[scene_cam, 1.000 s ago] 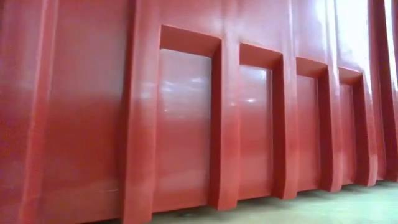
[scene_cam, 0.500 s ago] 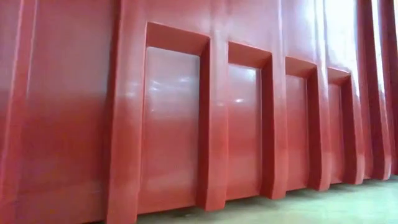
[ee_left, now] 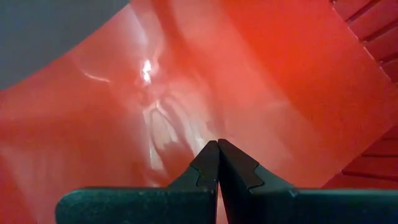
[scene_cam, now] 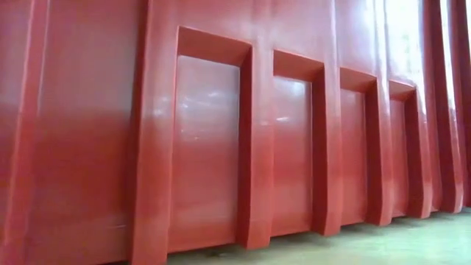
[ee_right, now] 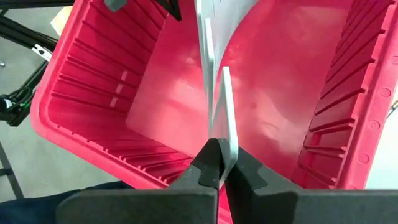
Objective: Sort blocks
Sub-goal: Assemble the bin divider into the red bin
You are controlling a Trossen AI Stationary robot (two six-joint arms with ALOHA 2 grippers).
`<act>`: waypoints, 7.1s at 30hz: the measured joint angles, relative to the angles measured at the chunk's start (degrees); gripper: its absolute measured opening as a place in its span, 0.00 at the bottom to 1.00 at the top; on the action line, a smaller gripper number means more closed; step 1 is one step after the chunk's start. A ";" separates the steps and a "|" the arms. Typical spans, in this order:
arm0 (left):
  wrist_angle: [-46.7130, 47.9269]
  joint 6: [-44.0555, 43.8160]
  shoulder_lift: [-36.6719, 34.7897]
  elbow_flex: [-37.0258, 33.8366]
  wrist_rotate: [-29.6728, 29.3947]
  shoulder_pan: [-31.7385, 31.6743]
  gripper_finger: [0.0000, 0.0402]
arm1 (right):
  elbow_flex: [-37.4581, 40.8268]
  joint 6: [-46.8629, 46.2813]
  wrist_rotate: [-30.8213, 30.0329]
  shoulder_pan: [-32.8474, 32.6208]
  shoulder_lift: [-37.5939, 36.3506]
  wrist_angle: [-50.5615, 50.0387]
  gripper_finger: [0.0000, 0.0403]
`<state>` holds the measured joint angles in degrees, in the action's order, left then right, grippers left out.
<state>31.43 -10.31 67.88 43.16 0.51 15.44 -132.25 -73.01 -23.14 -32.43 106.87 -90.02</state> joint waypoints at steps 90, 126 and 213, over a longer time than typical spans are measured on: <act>-29.03 2.95 12.83 7.76 -6.03 -19.54 0.00 | -0.07 0.41 37.21 11.31 3.30 5.19 0.28; -24.64 8.48 -0.32 7.74 -10.21 -24.43 0.00 | -0.04 -3.81 21.42 7.40 7.45 -0.14 0.00; -11.83 5.98 -4.44 -3.04 -10.43 -35.10 0.00 | 0.02 -43.35 10.10 -0.63 20.94 4.96 0.03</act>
<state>19.59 -4.32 63.44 40.12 -9.92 -19.66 -132.22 -116.36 -13.04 -33.06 127.81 -85.06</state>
